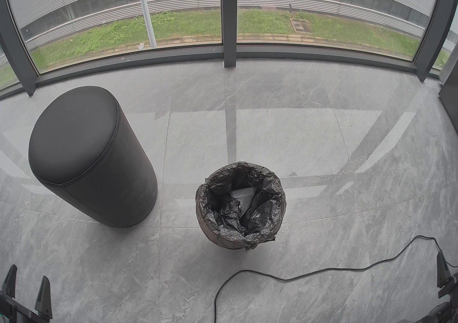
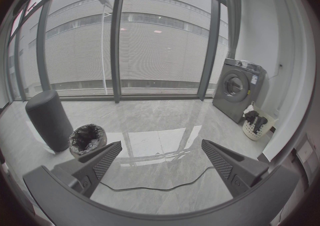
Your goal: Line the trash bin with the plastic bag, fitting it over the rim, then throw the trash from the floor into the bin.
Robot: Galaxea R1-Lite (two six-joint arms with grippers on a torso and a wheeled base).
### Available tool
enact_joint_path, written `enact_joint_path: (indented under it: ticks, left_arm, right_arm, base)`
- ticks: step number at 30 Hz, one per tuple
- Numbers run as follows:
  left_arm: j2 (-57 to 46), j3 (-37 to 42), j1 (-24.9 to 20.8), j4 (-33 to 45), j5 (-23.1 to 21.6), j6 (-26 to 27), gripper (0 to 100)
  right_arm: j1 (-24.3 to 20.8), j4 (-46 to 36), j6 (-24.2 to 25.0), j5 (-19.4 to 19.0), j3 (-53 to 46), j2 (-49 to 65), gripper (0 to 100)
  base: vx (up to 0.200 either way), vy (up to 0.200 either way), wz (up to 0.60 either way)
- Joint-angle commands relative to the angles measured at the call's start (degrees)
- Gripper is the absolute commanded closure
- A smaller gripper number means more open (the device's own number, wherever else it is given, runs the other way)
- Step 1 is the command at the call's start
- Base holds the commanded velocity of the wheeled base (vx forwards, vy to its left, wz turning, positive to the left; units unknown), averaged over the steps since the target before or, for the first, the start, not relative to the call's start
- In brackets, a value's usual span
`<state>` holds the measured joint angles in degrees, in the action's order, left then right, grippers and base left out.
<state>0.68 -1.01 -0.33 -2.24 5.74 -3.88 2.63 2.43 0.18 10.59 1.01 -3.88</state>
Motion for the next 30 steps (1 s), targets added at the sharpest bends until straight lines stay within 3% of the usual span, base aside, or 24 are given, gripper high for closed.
enact_joint_path:
  ticks: [1,5,9,11,15,18,20,22,23,24,28,29,30]
  left_arm:
    - [-0.6,0.1,-0.1,1.9,-3.8,1.5,0]
    - [-0.7,1.0,0.0,2.2,-6.3,5.5,0]
    - [-0.7,1.0,0.0,2.0,-5.6,3.9,0]
    - [-0.6,1.0,0.0,1.9,-5.5,3.8,0]
    - [-0.7,1.0,0.0,1.9,-4.9,3.6,0]
    - [-0.7,1.0,0.0,1.9,-4.5,3.5,0]
    - [-0.7,1.0,0.0,1.9,-4.5,3.6,0]
    - [-0.7,1.0,0.0,1.9,-4.6,3.6,0]
    - [-0.7,1.0,0.0,1.9,-4.6,3.6,0]
    - [-0.7,1.0,0.0,1.9,-4.8,3.6,0]
    - [-0.7,1.0,0.0,1.9,-4.8,3.6,0]
    - [-0.7,1.0,0.0,1.9,-4.8,3.7,0]
    - [-0.7,1.0,0.0,1.9,-4.8,3.7,0]
  right_arm:
    - [-1.1,-0.2,-0.9,-3.5,-0.6,0.5,0]
    - [-2.4,-2.7,-1.5,-7.8,0.3,3.6,0]
    - [-2.4,-3.3,-1.2,-7.1,0.6,3.6,0]
    - [-2.4,-3.3,3.8,-0.2,0.5,3.5,0]
    - [-2.4,-3.3,3.9,4.7,0.6,3.5,0]
    - [-2.4,-2.7,-3.4,2.2,0.4,3.3,0]
    - [-2.4,-2.3,-4.1,-2.0,0.3,3.4,0]
    - [-2.4,-1.8,-3.3,-10.3,0.0,3.6,0]
    - [-2.4,-1.8,-3.3,-10.3,0.0,3.6,0]
    - [-2.4,-1.9,-3.7,-15.1,0.0,3.7,0]
    - [-2.5,-2.2,-1.8,-15.1,0.2,3.6,0]
    - [-2.5,-1.6,0.7,-11.4,0.1,3.6,0]
    - [-2.5,-1.6,0.7,-11.4,0.1,3.6,0]
  base:
    - [0.0,0.0,0.0]
    - [0.0,0.0,0.0]
    - [0.0,0.0,0.0]
    - [0.0,0.0,0.0]
    - [0.0,0.0,0.0]
    - [0.0,0.0,0.0]
    - [0.0,0.0,0.0]
    - [0.0,0.0,0.0]
    - [0.0,0.0,0.0]
    - [0.0,0.0,0.0]
    - [0.0,0.0,0.0]
    - [0.0,0.0,0.0]
    - [0.0,0.0,0.0]
